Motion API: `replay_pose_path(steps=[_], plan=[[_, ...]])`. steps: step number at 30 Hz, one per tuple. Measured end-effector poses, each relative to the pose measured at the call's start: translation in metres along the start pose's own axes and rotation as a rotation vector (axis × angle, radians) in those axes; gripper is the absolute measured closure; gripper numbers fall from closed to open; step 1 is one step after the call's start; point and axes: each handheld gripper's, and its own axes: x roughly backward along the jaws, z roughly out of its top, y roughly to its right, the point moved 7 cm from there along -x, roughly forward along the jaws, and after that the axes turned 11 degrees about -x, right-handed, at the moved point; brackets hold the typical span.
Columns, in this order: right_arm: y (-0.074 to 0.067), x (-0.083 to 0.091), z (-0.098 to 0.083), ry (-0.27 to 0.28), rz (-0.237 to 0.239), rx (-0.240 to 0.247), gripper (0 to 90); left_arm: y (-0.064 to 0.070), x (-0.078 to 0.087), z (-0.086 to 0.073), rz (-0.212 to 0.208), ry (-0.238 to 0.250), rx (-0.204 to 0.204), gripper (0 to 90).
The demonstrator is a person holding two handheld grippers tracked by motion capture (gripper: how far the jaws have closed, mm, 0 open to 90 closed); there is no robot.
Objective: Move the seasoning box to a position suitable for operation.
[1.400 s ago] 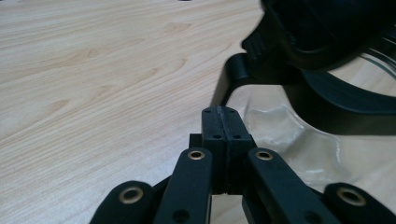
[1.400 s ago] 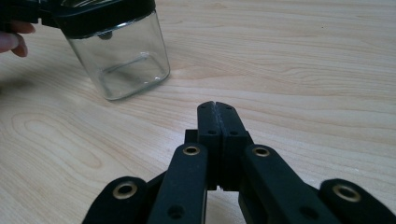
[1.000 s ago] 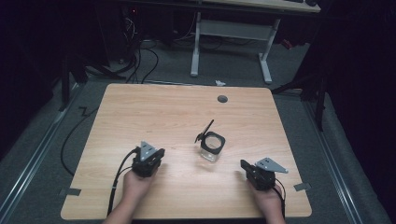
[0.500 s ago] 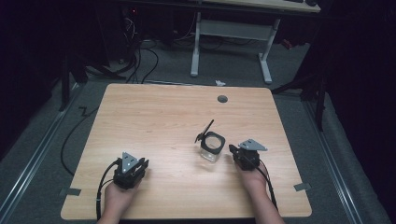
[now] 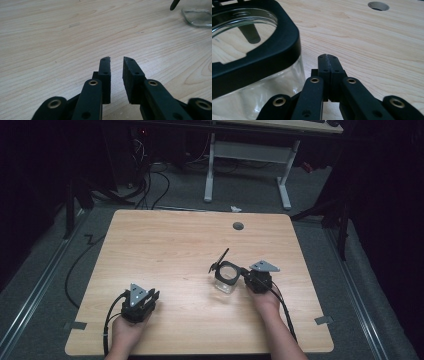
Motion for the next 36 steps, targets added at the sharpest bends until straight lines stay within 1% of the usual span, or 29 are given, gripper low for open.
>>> replay_pose_path(steps=[5,7,13,14,16,18,23,25,26,27,29,30,35,36], plan=[[-0.006,0.003,-0.001,0.001,0.012,0.020,90.0,0.001,-0.001,-0.002,-0.002,-0.005,-0.003,77.4],[-0.007,0.004,-0.002,0.002,0.018,0.015,90.0,0.002,-0.001,-0.002,-0.005,-0.006,0.000,77.4],[-0.012,0.009,-0.009,0.003,0.028,0.025,90.0,0.003,-0.001,-0.002,-0.008,-0.004,-0.006,77.7],[-0.016,0.011,-0.012,0.003,0.035,0.021,90.0,0.004,-0.001,-0.002,-0.009,-0.004,-0.006,77.8],[-0.019,0.013,-0.015,0.002,0.042,0.031,90.0,0.004,-0.001,-0.002,-0.010,-0.004,-0.006,77.8],[-0.021,0.014,-0.016,0.003,0.045,0.036,90.0,0.004,-0.001,-0.002,-0.010,-0.004,-0.005,77.8],[-0.034,0.021,-0.021,0.003,0.073,0.041,90.0,0.005,-0.001,-0.003,-0.011,-0.008,-0.006,78.2],[-0.040,0.023,-0.023,0.004,0.084,0.055,90.0,0.005,-0.001,-0.003,-0.013,-0.008,-0.003,78.4],[-0.040,0.023,-0.023,0.004,0.084,0.055,90.0,0.005,-0.001,-0.003,-0.013,-0.008,-0.003,78.4],[-0.045,0.026,-0.025,0.003,0.097,0.064,90.0,0.006,-0.002,-0.003,-0.012,-0.005,0.001,78.5],[-0.048,0.027,-0.026,0.000,0.104,0.068,90.0,0.006,-0.002,-0.003,-0.012,-0.006,0.002,78.6],[-0.052,0.028,-0.027,0.002,0.110,0.074,90.0,0.006,-0.002,-0.003,-0.012,-0.006,0.001,78.6],[-0.054,0.028,-0.026,0.012,0.103,0.067,90.0,0.007,-0.001,-0.004,-0.015,-0.010,0.000,78.5],[-0.056,0.029,-0.025,0.012,0.111,0.064,90.0,0.008,-0.001,-0.004,-0.018,-0.011,-0.003,78.5]])
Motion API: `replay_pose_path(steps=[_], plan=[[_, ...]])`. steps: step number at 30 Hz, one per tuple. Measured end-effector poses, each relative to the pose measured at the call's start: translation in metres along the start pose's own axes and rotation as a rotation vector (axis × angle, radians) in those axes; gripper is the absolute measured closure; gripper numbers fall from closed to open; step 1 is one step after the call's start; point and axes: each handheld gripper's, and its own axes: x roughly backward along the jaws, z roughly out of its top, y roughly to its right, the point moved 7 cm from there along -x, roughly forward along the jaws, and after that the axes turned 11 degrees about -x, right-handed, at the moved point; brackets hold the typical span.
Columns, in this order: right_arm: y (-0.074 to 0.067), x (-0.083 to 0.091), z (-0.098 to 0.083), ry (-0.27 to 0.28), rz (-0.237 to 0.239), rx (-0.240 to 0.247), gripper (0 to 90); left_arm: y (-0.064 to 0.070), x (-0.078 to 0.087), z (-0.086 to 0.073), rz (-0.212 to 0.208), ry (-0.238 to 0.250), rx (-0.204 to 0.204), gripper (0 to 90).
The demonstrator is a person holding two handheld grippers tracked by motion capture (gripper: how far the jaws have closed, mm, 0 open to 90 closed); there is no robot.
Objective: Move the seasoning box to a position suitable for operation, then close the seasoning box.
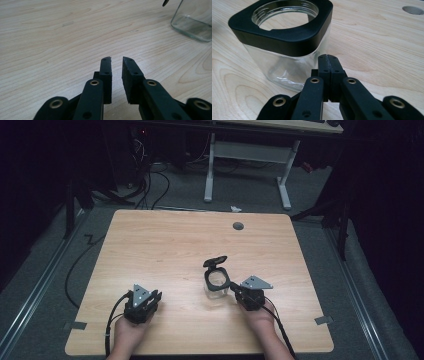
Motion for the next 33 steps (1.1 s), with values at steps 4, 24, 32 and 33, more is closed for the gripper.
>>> replay_pose_path(steps=[4,24,32,33], plan=[[-0.007,0.001,-0.001,-0.003,0.015,0.005,90.0,0.003,0.000,-0.001,-0.008,-0.005,0.003,78.5],[0.016,0.009,0.063,0.111,-0.021,-0.026,90.0,0.148,-0.017,-0.018,-0.314,-0.091,0.048,80.2],[0.011,-0.003,0.092,0.150,0.023,-0.042,90.0,0.145,-0.038,-0.024,-0.259,-0.088,0.030,83.1],[0.011,-0.003,0.092,0.150,0.023,-0.042,90.0,0.145,-0.038,-0.024,-0.259,-0.088,0.030,83.4]])
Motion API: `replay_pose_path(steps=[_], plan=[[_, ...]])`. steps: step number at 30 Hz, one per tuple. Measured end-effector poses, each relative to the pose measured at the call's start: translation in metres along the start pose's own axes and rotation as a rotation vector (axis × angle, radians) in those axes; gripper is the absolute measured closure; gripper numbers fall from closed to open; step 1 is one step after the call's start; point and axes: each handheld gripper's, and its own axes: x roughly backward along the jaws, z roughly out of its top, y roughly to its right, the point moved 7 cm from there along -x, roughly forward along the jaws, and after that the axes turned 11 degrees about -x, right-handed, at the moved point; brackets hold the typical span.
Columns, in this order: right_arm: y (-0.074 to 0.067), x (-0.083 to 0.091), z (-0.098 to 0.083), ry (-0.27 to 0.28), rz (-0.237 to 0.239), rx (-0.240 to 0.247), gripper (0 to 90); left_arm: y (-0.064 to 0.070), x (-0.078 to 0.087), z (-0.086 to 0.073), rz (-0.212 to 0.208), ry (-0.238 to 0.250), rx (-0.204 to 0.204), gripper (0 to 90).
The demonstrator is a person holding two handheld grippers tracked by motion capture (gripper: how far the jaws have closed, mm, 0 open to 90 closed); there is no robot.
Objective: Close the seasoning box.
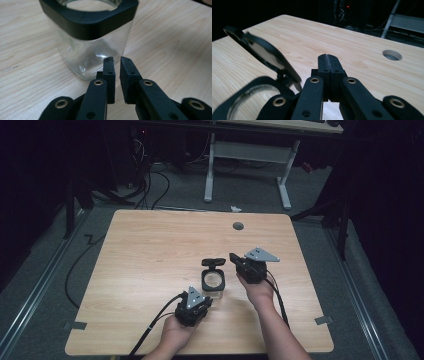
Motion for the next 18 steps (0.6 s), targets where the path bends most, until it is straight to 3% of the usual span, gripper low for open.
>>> replay_pose_path(steps=[5,12,18], plan=[[-0.007,-0.003,0.007,0.016,0.008,0.004,90.0,-0.008,-0.001,-0.003,0.036,0.000,-0.015,87.6],[-0.015,-0.005,0.011,0.007,0.024,0.039,90.0,-0.011,-0.002,-0.001,0.044,0.008,-0.015,90.0],[-0.023,-0.003,0.005,-0.008,0.037,0.060,90.0,-0.014,-0.003,0.001,0.050,0.015,-0.009,90.0]])
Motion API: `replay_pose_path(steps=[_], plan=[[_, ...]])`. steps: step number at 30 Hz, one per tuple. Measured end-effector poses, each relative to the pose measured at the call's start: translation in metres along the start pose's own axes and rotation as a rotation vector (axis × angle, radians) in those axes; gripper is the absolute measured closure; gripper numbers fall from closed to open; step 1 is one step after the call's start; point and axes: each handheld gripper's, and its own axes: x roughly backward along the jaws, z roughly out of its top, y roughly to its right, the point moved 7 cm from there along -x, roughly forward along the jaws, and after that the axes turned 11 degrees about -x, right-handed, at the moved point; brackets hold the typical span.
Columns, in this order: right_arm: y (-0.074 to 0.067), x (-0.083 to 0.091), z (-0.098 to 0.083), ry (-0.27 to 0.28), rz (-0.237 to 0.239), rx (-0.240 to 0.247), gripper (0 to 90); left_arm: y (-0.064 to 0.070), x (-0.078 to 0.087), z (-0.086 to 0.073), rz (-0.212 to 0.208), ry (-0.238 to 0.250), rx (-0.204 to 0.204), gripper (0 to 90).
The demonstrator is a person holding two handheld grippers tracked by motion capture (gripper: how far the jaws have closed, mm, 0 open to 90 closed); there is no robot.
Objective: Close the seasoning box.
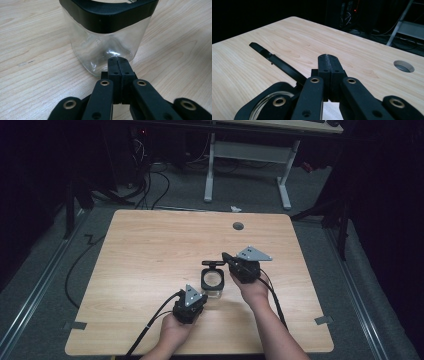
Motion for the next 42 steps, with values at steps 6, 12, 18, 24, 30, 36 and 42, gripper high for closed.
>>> replay_pose_path(steps=[6,12,18,24,30,36,42], plan=[[-0.009,0.005,-0.013,-0.005,0.017,0.005,90.0,-0.001,0.000,0.001,0.002,0.000,0.000,89.9],[-0.016,0.008,-0.032,-0.024,0.026,0.014,90.0,-0.001,-0.001,0.001,0.000,-0.001,0.002,89.9],[-0.019,0.012,-0.045,-0.024,0.036,0.003,90.0,-0.001,-0.003,0.000,0.006,0.000,0.001,89.9],[-0.018,0.022,-0.037,0.012,0.038,-0.005,90.0,-0.003,-0.002,0.002,0.009,-0.004,0.001,89.0],[-0.007,0.038,-0.026,0.051,0.013,-0.003,90.0,-0.006,0.007,0.008,0.005,0.004,-0.021,87.9],[0.014,0.048,-0.036,0.042,-0.044,-0.038,87.5,-0.030,0.023,0.011,0.043,0.014,-0.040,85.5],[0.046,0.067,-0.066,-0.002,-0.119,-0.065,84.5,-0.086,0.046,0.026,0.129,0.037,-0.057,71.3]])
